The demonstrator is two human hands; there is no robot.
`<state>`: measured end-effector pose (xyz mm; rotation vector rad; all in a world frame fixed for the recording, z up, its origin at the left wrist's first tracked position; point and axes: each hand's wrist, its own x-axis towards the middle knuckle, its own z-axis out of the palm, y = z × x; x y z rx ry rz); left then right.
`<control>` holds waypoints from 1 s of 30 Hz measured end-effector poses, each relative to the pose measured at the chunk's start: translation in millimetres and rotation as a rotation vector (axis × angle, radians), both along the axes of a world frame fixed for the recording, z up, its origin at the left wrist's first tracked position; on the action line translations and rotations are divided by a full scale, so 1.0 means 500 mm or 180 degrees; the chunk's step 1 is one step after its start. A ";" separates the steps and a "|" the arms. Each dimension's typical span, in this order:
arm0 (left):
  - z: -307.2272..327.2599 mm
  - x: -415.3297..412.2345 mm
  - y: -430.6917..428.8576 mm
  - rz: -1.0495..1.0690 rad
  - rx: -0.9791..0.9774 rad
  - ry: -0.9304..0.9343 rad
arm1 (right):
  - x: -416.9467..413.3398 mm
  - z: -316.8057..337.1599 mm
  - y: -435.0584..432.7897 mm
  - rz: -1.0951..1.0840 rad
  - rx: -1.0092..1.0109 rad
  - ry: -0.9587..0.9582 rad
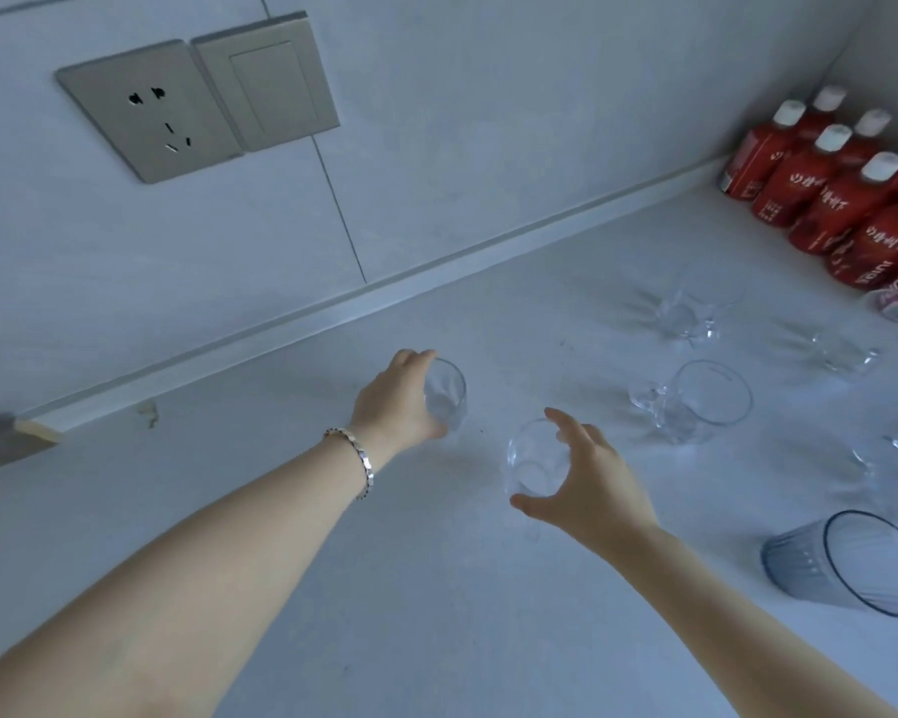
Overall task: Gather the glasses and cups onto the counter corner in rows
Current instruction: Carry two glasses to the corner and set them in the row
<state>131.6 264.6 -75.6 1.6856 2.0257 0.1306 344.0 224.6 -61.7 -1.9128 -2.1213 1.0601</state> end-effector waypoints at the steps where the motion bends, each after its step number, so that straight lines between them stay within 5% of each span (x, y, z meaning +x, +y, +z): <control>1: 0.003 -0.002 -0.021 0.0156 0.0032 0.0077 | -0.005 0.001 -0.003 0.0020 -0.0028 0.0005; 11: 0.056 -0.220 -0.314 0.1100 0.0207 -0.0016 | -0.207 0.043 -0.073 0.1195 0.0119 -0.0302; 30: 0.043 -1.074 -0.989 0.2649 0.0457 0.0188 | -1.053 0.028 -0.591 0.2345 0.0126 -0.0065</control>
